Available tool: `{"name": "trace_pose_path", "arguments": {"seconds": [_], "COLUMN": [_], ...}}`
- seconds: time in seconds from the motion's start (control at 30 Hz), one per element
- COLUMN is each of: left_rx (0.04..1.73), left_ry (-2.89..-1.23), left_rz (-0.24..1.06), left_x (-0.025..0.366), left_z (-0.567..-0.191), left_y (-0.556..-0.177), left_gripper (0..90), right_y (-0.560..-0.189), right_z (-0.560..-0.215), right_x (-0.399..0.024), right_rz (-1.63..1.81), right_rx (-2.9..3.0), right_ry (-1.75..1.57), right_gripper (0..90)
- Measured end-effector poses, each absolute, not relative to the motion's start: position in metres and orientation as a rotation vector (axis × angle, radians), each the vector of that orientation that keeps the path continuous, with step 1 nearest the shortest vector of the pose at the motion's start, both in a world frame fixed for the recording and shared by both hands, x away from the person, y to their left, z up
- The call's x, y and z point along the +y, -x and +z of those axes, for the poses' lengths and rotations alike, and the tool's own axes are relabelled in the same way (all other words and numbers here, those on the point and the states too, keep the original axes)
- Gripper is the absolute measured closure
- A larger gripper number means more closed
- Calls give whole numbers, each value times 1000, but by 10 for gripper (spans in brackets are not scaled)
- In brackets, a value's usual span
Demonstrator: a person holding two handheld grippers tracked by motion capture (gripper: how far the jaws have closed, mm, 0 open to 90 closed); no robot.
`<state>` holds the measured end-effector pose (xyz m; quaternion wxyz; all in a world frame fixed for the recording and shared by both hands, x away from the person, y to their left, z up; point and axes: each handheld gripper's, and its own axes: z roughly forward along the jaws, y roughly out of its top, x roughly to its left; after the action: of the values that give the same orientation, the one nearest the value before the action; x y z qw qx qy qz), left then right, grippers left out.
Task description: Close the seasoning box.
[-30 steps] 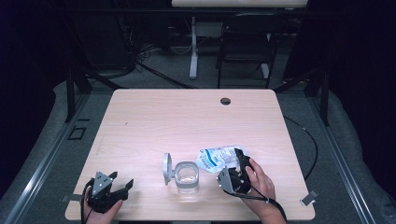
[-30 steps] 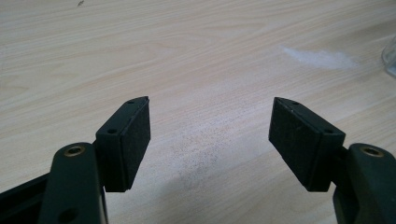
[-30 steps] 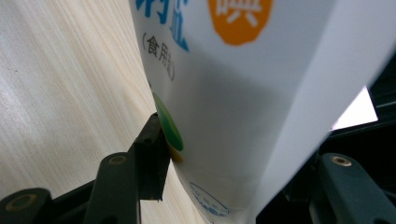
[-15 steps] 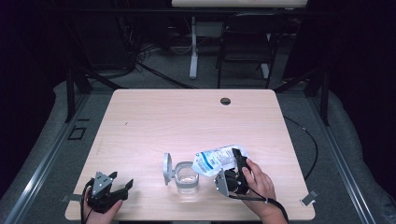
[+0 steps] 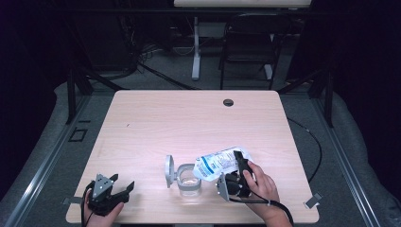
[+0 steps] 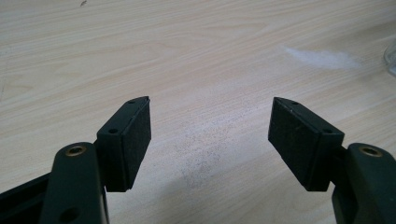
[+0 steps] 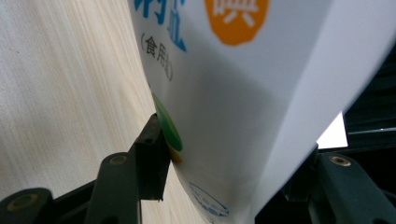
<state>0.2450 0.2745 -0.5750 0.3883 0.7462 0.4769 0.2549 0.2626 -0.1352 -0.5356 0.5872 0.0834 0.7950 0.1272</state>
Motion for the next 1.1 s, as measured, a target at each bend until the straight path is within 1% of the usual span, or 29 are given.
{"name": "trace_pose_path", "arguments": {"seconds": [1.1], "left_rx": [1217], "left_ry": [-1899], "left_rz": [651], "left_x": [275], "left_z": [-575], "left_y": [-245], "left_gripper": [306], "right_y": [-261], "right_z": [-536], "right_x": [-126], "right_rz": [208], "right_rx": [1839], "right_ry": [-68], "right_gripper": [462]}}
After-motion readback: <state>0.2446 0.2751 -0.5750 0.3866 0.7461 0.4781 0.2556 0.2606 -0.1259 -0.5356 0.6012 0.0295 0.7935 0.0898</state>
